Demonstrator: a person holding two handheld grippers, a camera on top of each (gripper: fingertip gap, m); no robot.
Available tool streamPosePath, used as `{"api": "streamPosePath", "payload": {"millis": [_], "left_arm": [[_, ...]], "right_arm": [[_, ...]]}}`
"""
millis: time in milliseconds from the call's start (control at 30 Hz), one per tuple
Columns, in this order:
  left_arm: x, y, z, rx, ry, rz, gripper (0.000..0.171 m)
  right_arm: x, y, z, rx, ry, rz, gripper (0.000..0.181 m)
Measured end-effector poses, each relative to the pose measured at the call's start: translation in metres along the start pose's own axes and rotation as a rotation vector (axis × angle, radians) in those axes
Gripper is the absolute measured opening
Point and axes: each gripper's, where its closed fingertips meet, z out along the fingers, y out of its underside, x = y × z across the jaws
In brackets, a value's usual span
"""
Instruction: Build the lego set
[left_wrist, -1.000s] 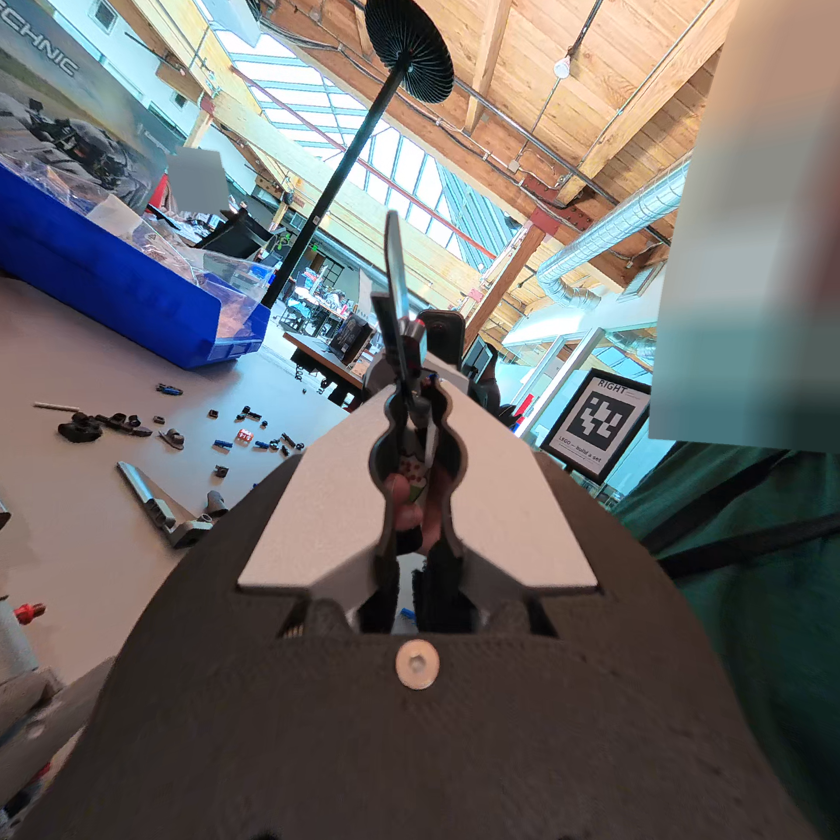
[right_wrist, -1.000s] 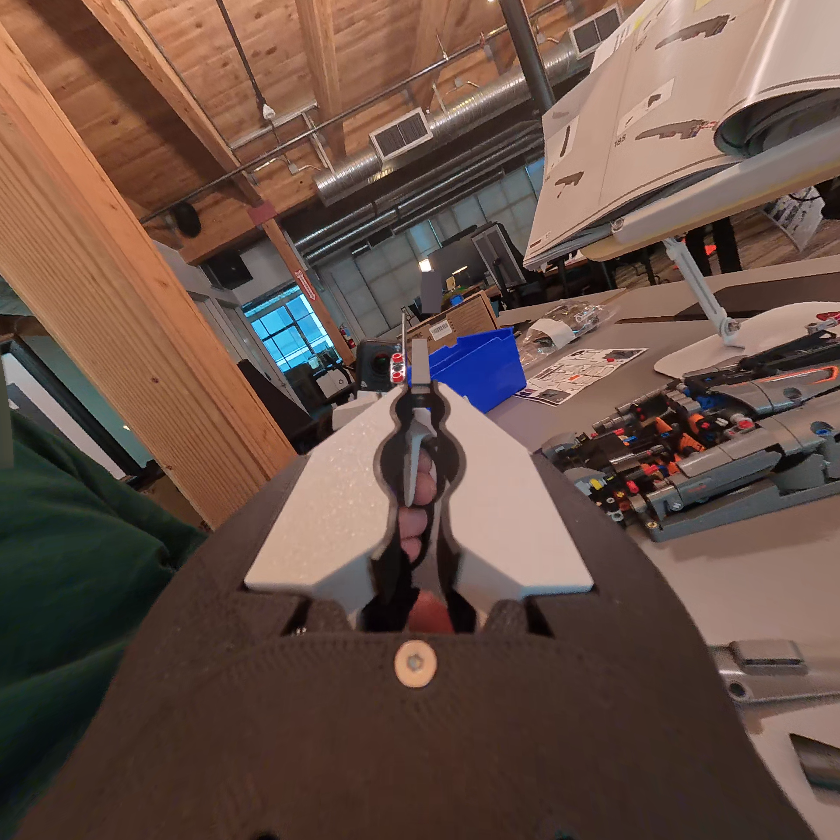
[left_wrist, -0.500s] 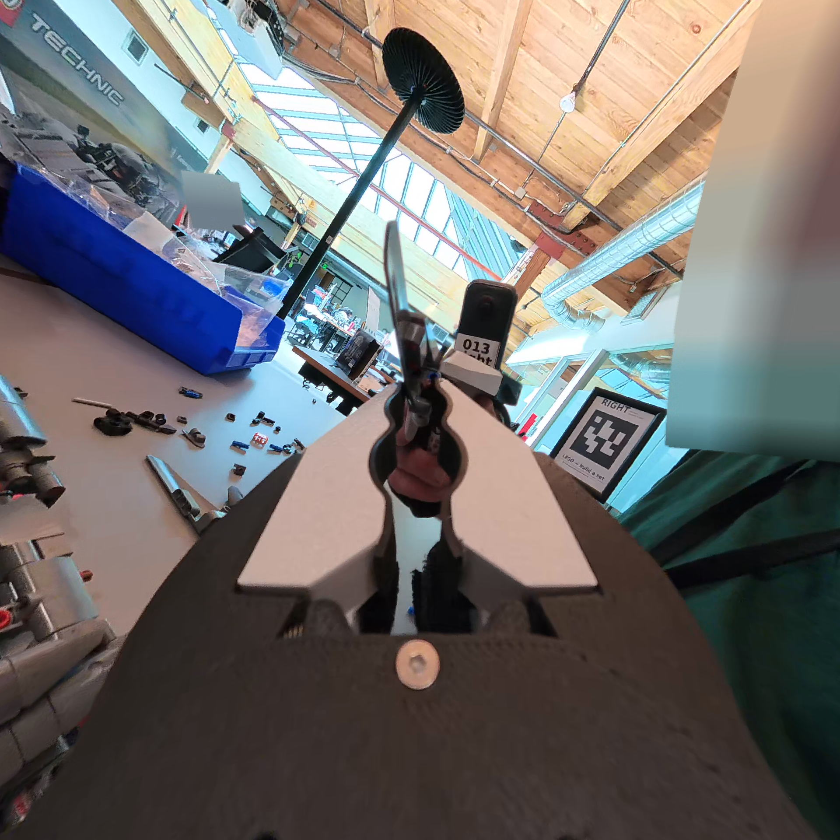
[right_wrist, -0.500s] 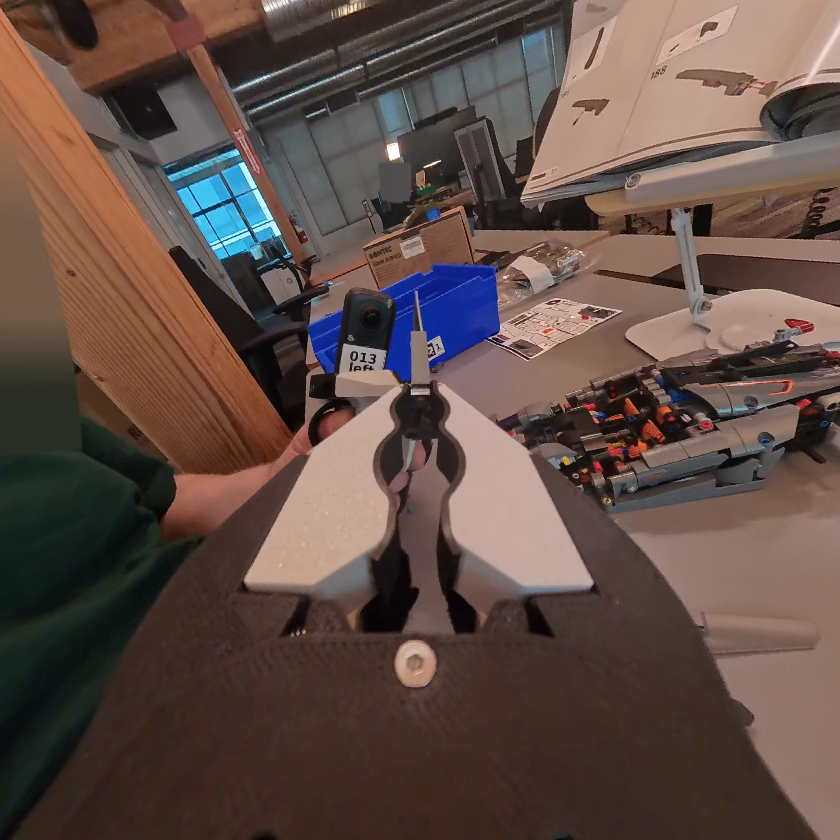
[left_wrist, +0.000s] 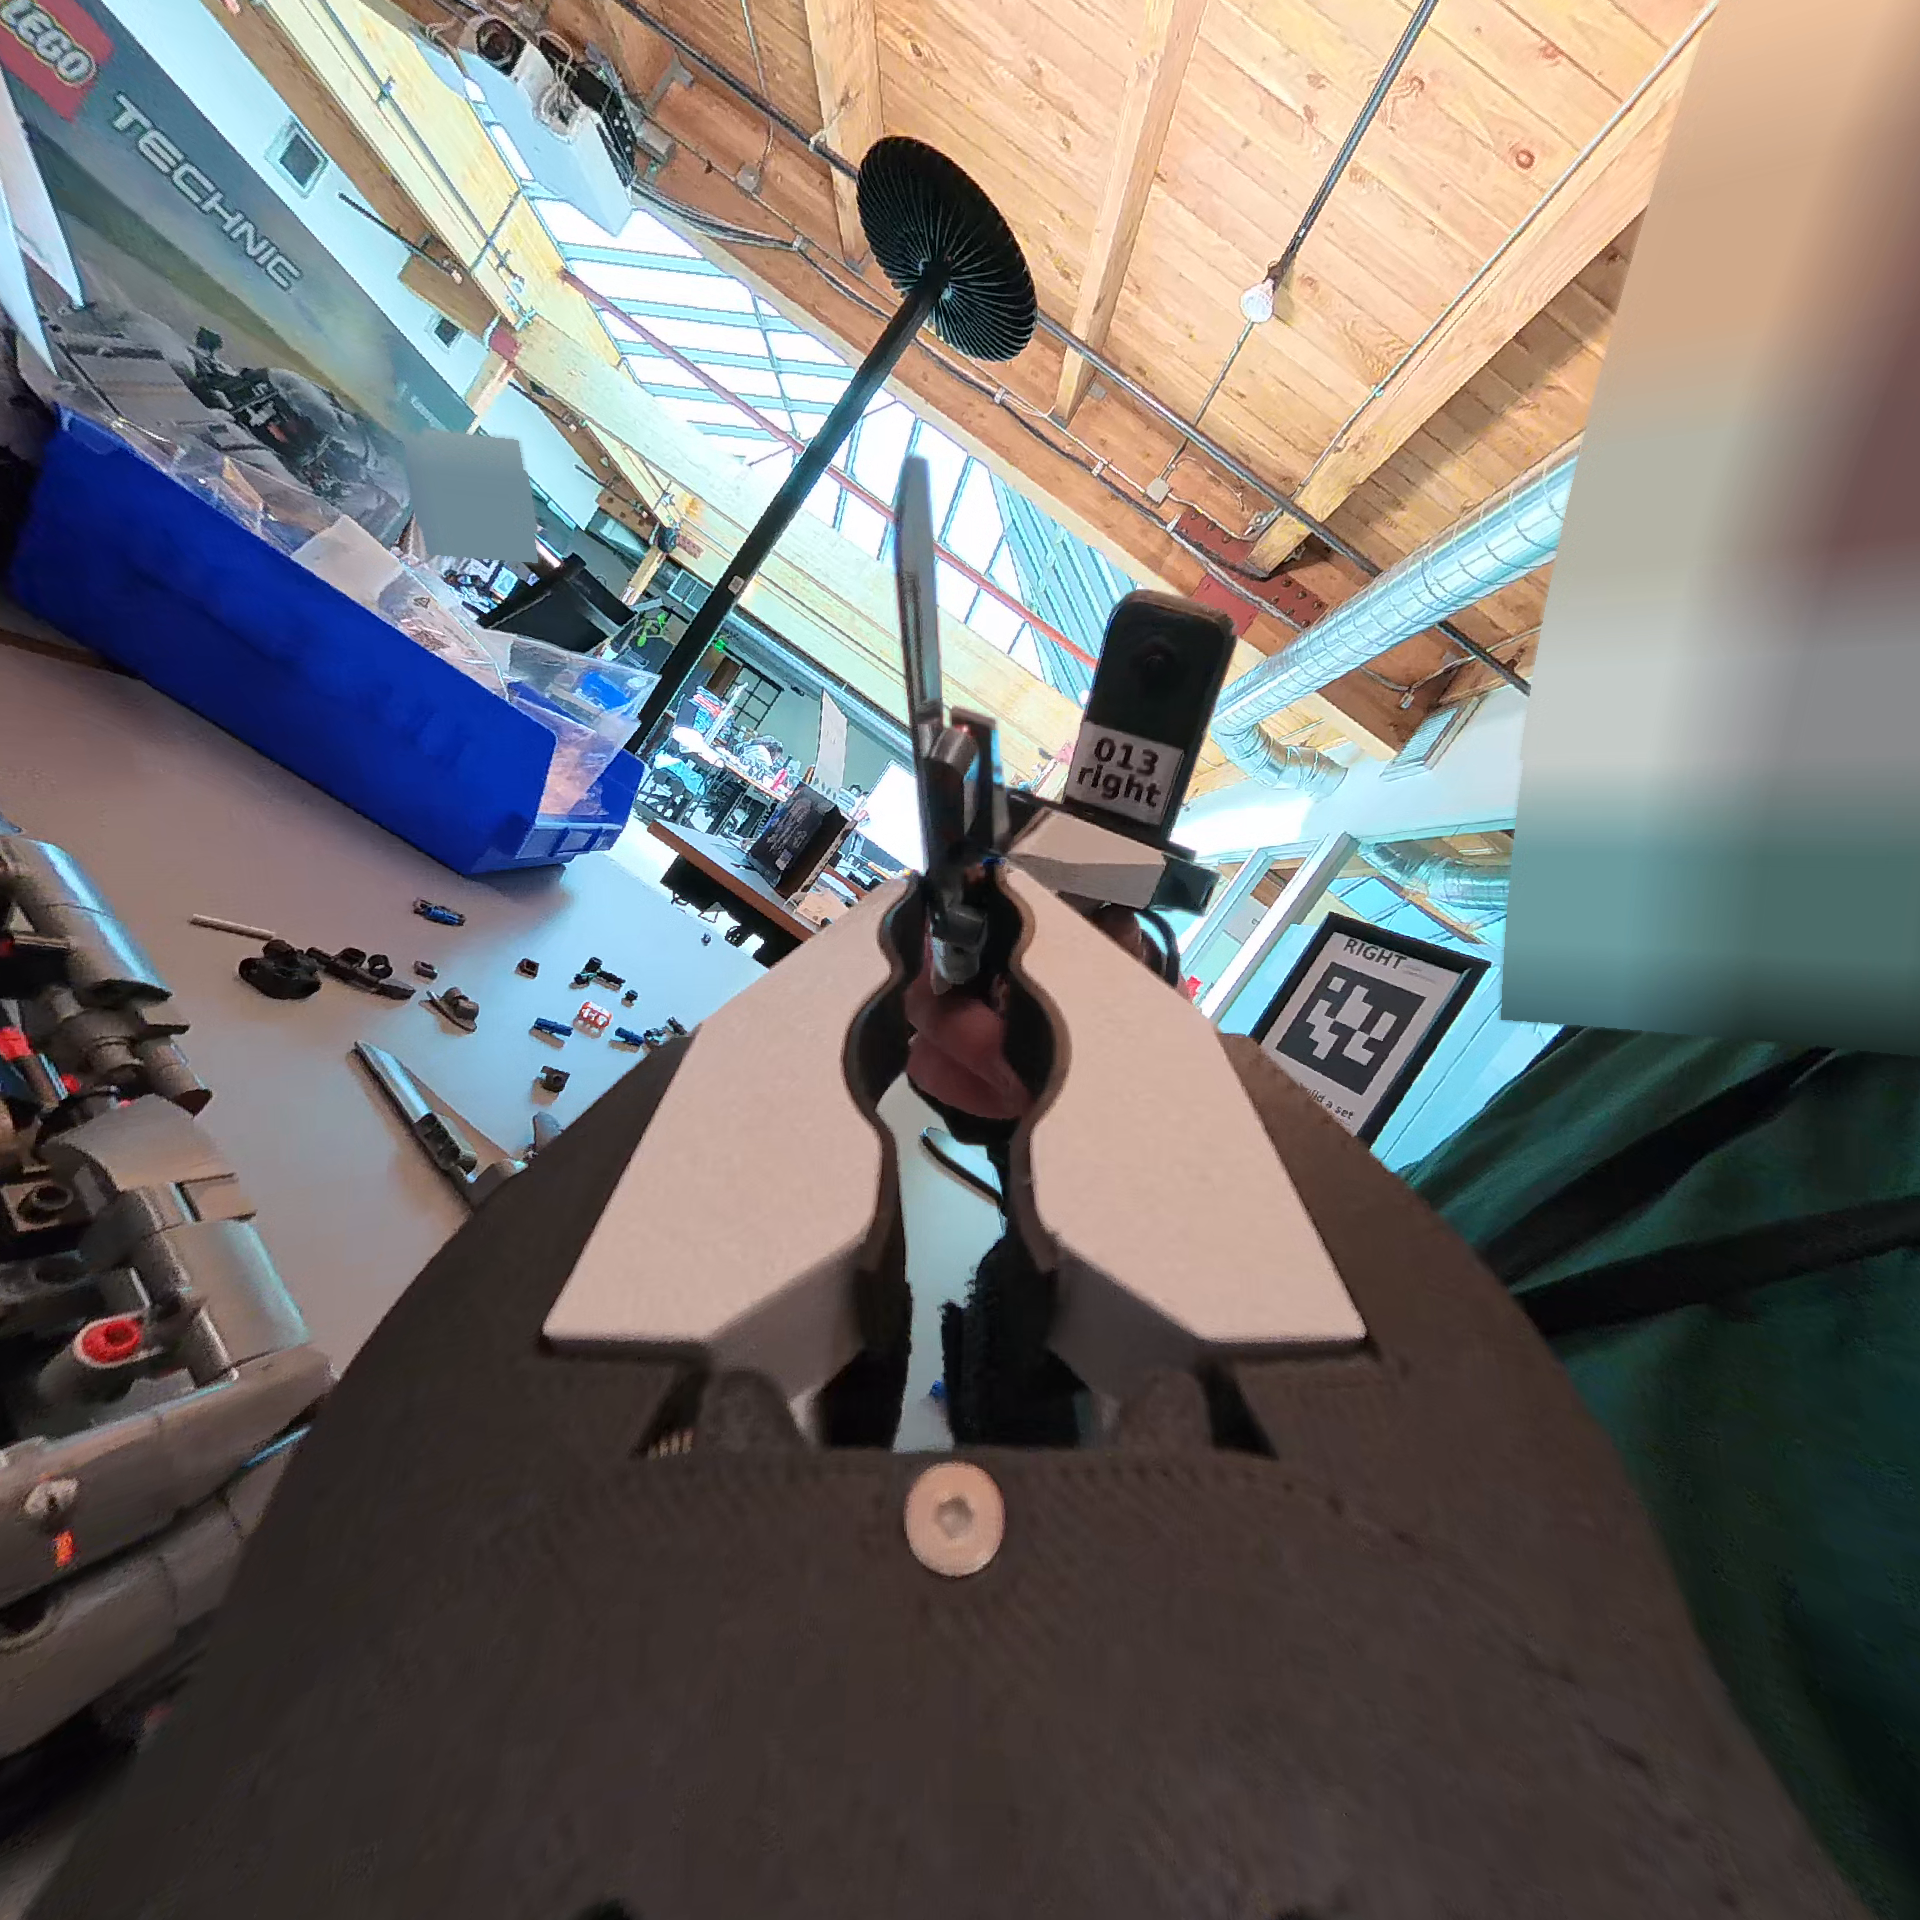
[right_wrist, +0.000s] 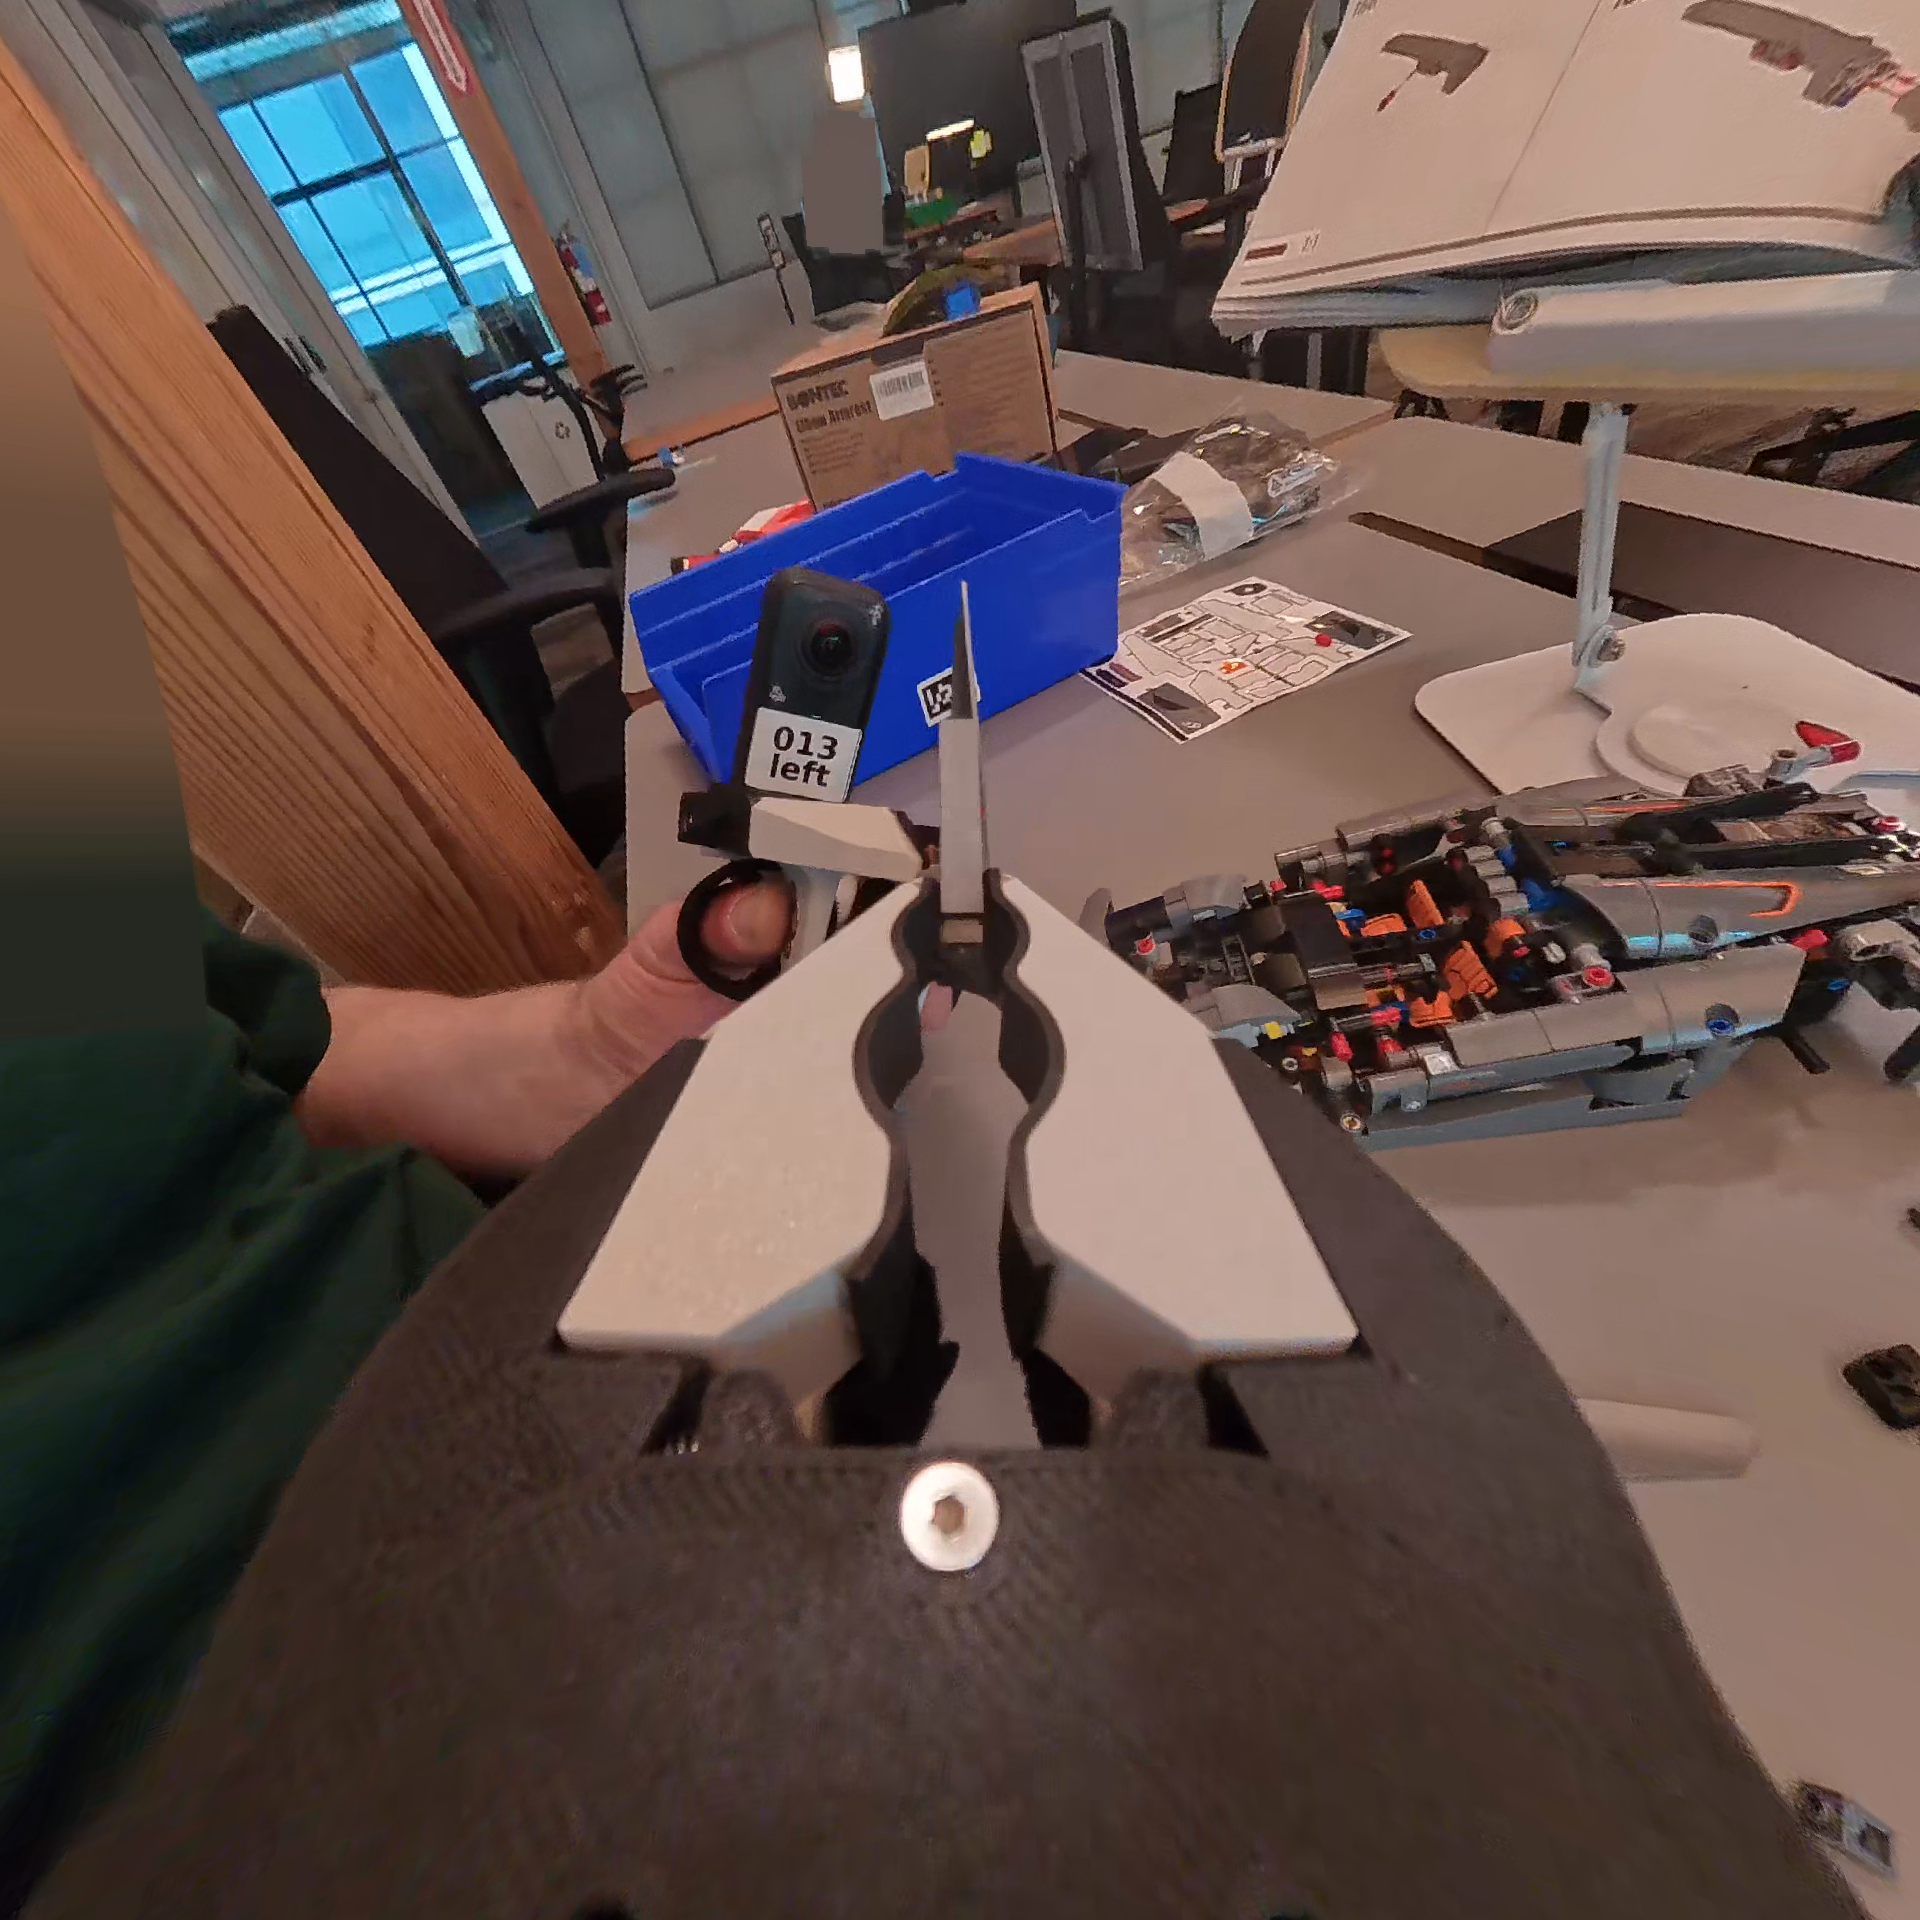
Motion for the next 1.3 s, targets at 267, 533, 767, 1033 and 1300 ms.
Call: {"api": "streamPosePath", "payload": {"millis": [267,533,767,1033,1300], "left_arm": [[0.0,0.001,-0.003,-0.017,0.006,0.025,0.009],[-0.002,0.005,0.0,-0.046,0.019,0.028,0.009],[-0.003,0.011,0.003,-0.107,0.002,0.065,0.01],[-0.006,0.016,0.006,-0.164,-0.028,0.106,0.009],[-0.01,0.019,0.007,-0.218,-0.051,0.124,0.01]], "right_arm": [[0.002,0.001,0.005,-0.051,-0.004,-0.008,0.011],[0.005,0.001,0.006,-0.093,-0.007,-0.03,0.01],[0.008,0.002,0.006,-0.107,-0.016,-0.032,0.007],[0.008,0.006,0.005,-0.142,-0.016,-0.06,0.007],[0.011,0.011,0.002,-0.235,0.043,-0.192,0.007]]}}
